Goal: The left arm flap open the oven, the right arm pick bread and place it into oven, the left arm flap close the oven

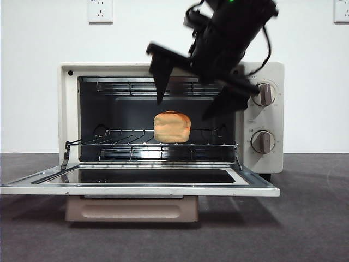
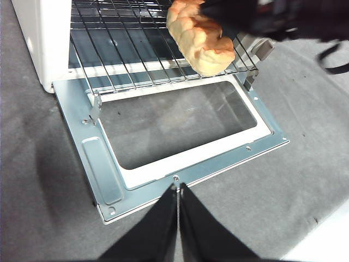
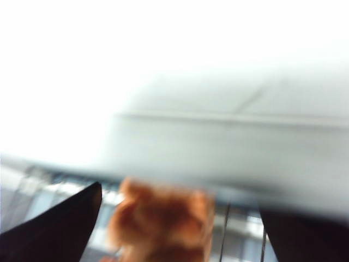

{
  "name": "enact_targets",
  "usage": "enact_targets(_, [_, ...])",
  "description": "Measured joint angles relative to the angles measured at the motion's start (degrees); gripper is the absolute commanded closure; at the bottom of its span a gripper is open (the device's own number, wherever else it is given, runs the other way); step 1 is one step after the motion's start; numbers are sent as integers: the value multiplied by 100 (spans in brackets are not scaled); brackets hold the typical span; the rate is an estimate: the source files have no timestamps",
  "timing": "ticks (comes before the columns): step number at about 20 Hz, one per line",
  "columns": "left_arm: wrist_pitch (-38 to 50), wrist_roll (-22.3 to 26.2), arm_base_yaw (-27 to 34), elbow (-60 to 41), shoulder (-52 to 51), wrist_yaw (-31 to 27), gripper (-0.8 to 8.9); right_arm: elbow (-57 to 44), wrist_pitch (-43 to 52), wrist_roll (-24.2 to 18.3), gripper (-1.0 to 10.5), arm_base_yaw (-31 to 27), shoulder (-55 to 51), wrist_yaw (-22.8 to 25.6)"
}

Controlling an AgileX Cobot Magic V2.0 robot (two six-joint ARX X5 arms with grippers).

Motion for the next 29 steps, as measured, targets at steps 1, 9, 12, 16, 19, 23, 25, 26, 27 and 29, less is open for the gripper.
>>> enact_targets(1, [0,0,0,0,0,0,802,0,-125,0,493,24,-162,-77])
enact_targets(9, [66,0,0,0,7,-42,802,0,-1941,-1047,493,188,-1976,-1248])
enact_targets(12, [92,0,0,0,35,-160,802,9,-2946,-1862,493,170,-2752,-1222])
enact_targets(16, [92,0,0,0,83,-166,802,-11,-3869,-2527,493,116,-3442,-1314])
enact_targets(19, [92,0,0,0,83,-166,802,-321,-3877,-2688,493,109,-3956,-1801])
enact_targets(23, [92,-4,0,0,83,-190,802,-640,-3864,-2721,493,109,-4262,-1845])
enact_targets(25, [92,-22,0,0,103,-343,802,-640,-3624,-2721,493,109,-4389,-1845])
enact_targets(26, [94,-44,0,0,140,-435,802,-640,-3536,-2721,493,109,-4435,-1845])
enact_targets(27, [92,-79,2,0,225,-516,802,-640,-3515,-2721,493,109,-4461,-1845])
enact_targets(29, [96,-131,2,0,509,-667,802,-640,-3536,-2721,493,109,-4450,-1845])
